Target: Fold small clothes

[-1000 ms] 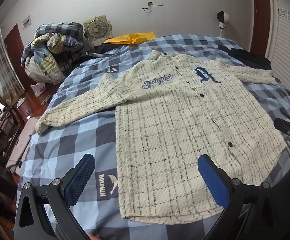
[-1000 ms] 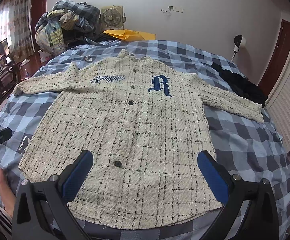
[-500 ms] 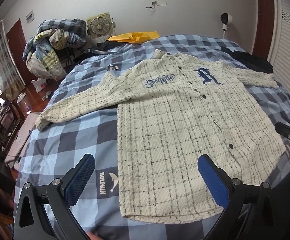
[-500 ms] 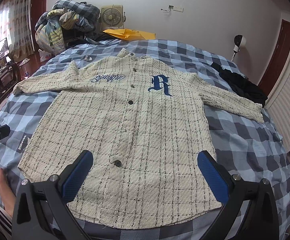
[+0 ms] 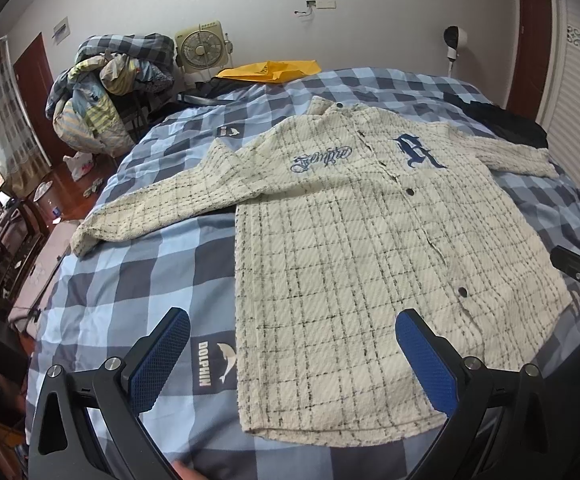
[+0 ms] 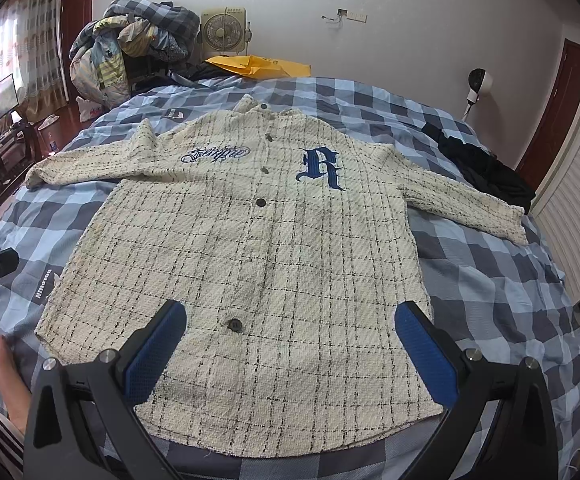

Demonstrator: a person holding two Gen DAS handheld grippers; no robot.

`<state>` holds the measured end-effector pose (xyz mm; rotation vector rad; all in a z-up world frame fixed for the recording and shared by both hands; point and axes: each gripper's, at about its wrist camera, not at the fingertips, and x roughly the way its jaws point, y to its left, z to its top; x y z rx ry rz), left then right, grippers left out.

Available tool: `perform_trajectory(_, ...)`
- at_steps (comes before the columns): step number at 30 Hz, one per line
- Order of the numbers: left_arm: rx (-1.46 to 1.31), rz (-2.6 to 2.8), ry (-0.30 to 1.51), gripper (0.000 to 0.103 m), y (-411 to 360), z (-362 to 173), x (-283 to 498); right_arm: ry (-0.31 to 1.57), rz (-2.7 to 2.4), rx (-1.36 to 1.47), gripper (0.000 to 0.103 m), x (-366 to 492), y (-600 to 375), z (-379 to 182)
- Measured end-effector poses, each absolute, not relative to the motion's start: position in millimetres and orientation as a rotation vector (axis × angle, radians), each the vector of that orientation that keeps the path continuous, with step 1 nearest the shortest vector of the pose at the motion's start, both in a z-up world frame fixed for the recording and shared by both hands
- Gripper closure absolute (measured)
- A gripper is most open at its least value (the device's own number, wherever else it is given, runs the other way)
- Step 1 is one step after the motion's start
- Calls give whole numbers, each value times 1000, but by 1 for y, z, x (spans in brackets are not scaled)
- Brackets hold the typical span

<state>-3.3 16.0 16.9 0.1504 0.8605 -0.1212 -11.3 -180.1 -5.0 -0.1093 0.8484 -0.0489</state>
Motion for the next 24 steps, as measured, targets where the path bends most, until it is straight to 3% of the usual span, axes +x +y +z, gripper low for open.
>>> perform_trajectory(24, 112, -80, 879, 0, 28, 14, 2, 851, -50, -114, 1, -11, -178, -6)
